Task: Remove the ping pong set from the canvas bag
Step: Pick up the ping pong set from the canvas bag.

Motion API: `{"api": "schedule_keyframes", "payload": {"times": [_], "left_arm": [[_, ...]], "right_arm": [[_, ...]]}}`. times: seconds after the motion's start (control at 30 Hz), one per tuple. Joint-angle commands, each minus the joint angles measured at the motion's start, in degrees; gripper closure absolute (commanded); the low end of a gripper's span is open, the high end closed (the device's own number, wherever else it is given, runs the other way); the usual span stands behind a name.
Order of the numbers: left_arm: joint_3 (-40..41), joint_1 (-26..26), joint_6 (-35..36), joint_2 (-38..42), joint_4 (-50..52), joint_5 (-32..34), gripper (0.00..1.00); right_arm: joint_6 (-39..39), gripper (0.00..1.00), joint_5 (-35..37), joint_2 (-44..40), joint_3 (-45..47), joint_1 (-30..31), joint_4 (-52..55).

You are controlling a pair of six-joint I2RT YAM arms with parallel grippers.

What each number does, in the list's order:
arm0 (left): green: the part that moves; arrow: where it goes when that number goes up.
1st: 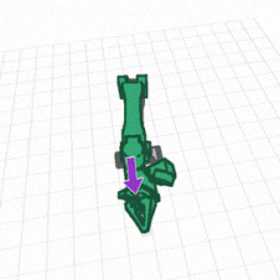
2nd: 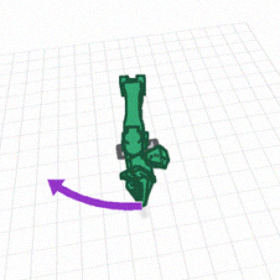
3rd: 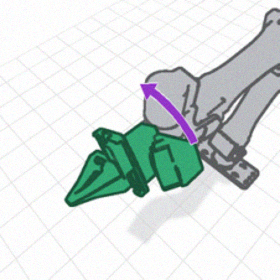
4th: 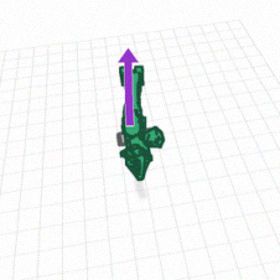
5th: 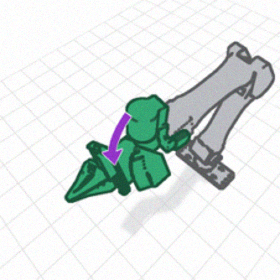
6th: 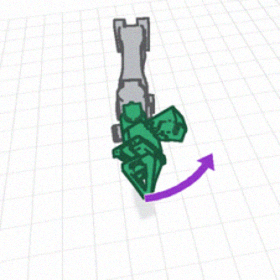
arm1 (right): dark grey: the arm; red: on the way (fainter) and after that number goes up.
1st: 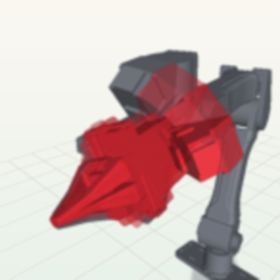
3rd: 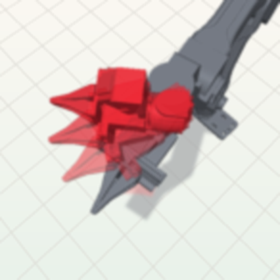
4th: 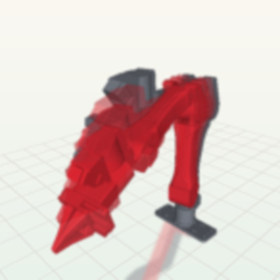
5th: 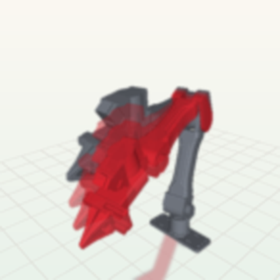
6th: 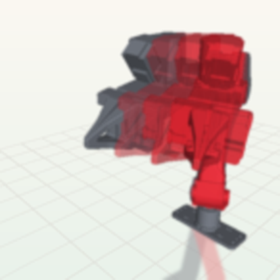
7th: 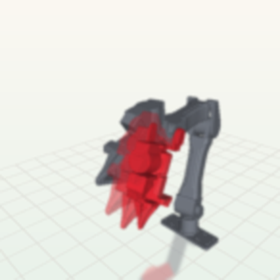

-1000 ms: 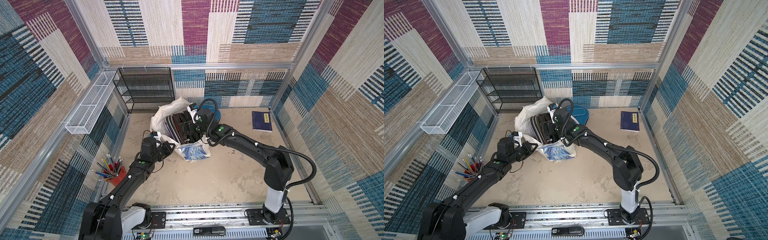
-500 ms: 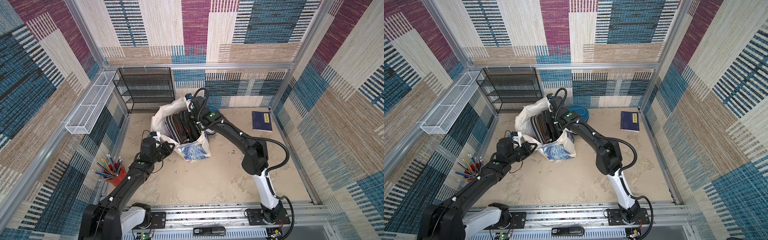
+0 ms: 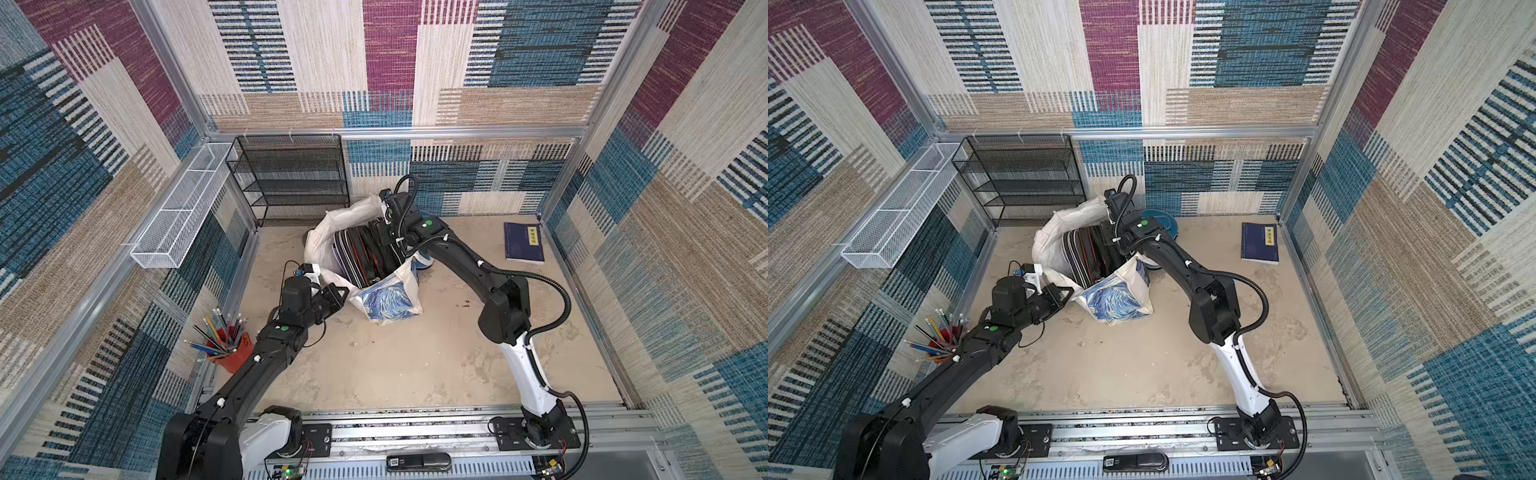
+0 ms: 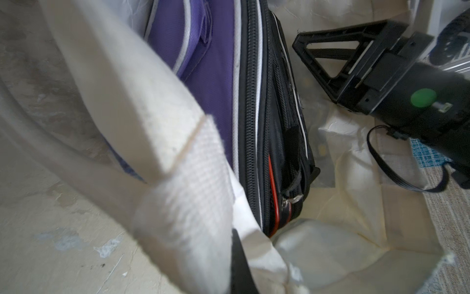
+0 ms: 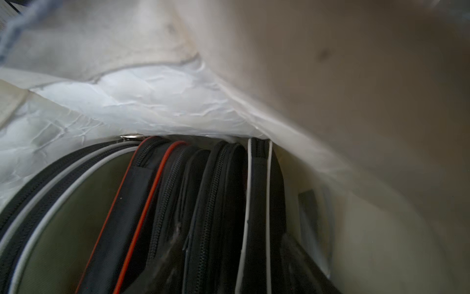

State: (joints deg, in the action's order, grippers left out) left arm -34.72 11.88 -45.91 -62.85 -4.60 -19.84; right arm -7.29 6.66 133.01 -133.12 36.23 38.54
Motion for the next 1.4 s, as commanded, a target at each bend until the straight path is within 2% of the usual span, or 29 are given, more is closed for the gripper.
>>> {"api": "schedule_keyframes", "payload": {"times": [0.0,1.03,1.1,1.23,1.27,1.37], "left_arm": [[0.4,-0.1,1.5,-0.1,1.6,2.5,1.00],[0.4,-0.1,2.1,1.0,2.3,3.1,1.00],[0.4,-0.1,2.2,0.9,2.3,3.0,1.00],[0.4,-0.2,2.1,1.1,2.3,3.1,1.00],[0.3,-0.2,2.1,1.1,2.3,3.1,1.00],[-0.2,-0.2,2.2,1.1,2.4,2.9,1.00]], "right_arm": [[-0.2,0.40,2.5,-0.1,0.6,-0.7,4.5],[4.1,0.50,5.9,6.2,-1.1,-1.1,7.0],[4.2,0.58,5.8,6.5,-1.3,-0.9,6.9],[4.0,0.94,5.7,6.3,-2.0,-0.3,7.0],[4.1,1.00,5.8,6.1,-2.3,-0.2,7.2],[4.3,1.00,6.3,5.6,-3.7,0.6,7.8]]}}
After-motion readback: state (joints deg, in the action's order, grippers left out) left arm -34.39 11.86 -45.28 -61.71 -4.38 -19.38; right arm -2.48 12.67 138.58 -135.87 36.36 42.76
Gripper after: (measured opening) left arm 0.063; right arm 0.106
